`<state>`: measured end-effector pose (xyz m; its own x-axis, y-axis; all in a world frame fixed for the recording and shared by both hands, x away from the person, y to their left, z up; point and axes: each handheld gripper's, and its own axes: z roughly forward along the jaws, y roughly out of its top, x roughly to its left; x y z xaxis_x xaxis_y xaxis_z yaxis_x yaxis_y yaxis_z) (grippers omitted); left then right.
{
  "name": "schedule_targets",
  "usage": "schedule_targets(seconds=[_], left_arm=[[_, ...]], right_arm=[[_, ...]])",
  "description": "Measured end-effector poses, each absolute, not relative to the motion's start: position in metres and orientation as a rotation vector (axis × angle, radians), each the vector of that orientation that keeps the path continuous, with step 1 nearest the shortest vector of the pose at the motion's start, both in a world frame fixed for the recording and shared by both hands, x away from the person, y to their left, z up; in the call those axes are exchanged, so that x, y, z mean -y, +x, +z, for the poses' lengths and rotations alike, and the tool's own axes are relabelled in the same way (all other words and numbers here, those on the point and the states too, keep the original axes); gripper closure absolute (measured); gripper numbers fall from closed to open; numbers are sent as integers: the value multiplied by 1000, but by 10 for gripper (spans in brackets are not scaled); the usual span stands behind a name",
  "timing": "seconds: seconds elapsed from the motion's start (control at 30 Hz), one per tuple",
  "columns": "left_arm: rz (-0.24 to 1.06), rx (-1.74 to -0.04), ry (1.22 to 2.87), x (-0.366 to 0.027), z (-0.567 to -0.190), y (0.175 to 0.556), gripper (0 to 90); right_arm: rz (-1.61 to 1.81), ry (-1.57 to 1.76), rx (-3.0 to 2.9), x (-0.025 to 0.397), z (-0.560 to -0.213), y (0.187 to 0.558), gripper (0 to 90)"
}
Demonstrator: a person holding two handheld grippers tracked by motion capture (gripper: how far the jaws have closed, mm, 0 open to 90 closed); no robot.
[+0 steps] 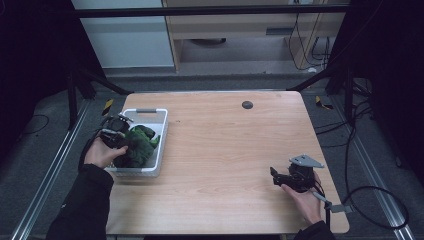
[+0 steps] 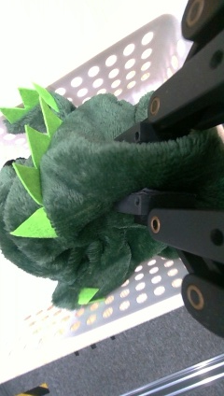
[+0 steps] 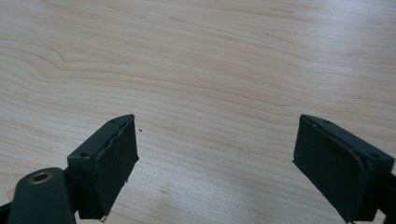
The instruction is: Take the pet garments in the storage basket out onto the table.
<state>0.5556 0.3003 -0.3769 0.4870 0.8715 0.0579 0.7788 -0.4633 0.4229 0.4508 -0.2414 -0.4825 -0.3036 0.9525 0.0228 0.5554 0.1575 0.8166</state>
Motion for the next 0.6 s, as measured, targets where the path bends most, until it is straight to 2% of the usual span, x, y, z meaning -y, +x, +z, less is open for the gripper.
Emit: schedule_targets(seconds=[0.6], left_arm=[[459, -1338, 2348, -309, -333, 541, 748]], right_arm=[[1014, 1421, -1926, 241, -483, 451, 133]])
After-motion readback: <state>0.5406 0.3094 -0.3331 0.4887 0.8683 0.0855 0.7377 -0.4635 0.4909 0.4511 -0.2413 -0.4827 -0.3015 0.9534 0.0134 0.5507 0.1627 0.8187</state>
